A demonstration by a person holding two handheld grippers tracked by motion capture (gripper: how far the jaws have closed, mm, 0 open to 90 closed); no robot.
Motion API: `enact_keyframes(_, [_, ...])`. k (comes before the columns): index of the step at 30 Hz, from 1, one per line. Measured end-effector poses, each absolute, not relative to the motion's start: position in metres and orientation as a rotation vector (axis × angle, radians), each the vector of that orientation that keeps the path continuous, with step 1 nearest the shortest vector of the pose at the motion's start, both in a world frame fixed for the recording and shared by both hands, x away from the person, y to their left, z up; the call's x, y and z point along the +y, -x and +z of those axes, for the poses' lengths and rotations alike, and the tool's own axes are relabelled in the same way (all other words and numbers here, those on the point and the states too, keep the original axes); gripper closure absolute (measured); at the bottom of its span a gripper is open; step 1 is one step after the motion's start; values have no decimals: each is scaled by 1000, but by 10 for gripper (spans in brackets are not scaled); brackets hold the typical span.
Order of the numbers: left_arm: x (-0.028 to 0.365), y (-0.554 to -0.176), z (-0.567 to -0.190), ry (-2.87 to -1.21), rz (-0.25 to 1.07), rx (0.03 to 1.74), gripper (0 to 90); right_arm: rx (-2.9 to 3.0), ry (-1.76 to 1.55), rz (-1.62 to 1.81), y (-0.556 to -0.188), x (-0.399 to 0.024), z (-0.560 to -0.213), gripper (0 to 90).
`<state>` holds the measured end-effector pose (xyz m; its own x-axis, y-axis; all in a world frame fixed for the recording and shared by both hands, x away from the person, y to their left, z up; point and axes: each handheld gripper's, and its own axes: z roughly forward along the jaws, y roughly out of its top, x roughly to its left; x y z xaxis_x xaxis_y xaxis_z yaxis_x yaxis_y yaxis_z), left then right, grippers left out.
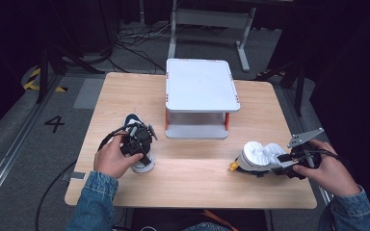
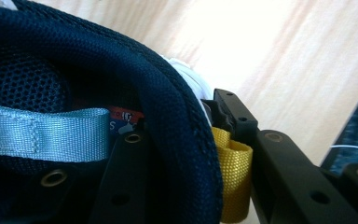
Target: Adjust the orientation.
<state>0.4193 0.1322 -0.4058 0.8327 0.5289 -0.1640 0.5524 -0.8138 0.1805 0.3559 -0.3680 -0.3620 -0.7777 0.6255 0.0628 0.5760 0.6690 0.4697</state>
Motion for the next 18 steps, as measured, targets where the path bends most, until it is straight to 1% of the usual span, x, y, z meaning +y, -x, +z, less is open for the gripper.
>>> enact_keyframes(5, [139,-416,-394,-2759,-130,832,691,2772,-1007,726,-356,-369,-362,405])
enact_keyframes(9, [135,-411,-383,-2768,-106,778,689,2769,-1009,724,-355,-369,-362,405])
enact_keyframes(16, [100,-397,-363,-2826,-75,556,686,2766,-1027,717,-351,-372,-364,404])
enact_keyframes(18, [87,-393,-358,-2840,-85,480,685,2759,-1036,716,-349,-374,-363,404])
